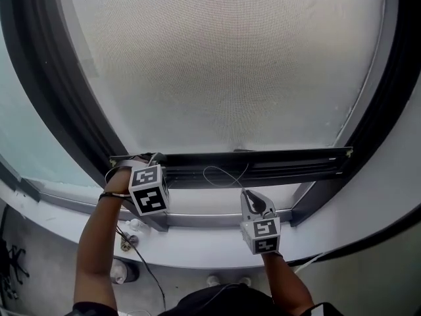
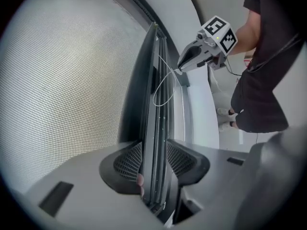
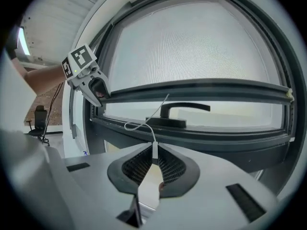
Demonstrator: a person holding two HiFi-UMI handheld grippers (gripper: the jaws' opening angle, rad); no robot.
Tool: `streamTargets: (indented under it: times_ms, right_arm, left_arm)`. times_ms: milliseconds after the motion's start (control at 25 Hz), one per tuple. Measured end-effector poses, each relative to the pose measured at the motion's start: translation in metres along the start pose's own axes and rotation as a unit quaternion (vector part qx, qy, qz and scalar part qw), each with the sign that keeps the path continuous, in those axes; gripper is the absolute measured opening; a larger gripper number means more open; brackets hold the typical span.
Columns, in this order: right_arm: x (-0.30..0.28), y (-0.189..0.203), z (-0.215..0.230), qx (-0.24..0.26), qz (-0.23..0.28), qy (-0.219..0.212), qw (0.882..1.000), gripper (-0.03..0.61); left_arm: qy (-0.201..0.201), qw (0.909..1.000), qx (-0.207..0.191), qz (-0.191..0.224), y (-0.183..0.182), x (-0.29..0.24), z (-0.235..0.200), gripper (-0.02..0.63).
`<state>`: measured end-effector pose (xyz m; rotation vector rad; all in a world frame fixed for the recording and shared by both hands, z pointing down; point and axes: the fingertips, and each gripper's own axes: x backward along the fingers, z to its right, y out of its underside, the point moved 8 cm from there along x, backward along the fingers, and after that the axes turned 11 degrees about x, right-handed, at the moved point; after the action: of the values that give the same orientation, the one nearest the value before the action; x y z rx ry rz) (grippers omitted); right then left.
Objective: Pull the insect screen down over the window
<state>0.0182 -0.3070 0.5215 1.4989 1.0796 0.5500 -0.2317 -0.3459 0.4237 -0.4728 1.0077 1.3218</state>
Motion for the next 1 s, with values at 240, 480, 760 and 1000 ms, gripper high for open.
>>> streamTargets:
  times_ms: [240,480,760,1000]
  right_arm:
    - [-0.001,0.036,-0.007,0.005,-0.037,-0.01,0.999,0.037]
    - [0.006,0.044,-0.006,0.065,-0.047,-0.035,0.996,0.101]
    - [0.039,0.021,0.05,0.188,-0.026,0.014,0.982,0.115]
    - [0.055,-0.013,0.116,0.366,-0.045,0.066,0.927,0.172]
  left_arm:
    - [0.002,1.0,0.001,0.001,0.0,0.0,0.0,0.16]
    - [0.004,1.0,0.0,0.006,-0.002,0.002,-0.004,0.149]
    - [0.004,1.0,0.001,0.007,0.0,0.003,-0.001,0.149]
    - [-0.002,1.0,0.0,0.006,0.0,0.002,0.0,0.149]
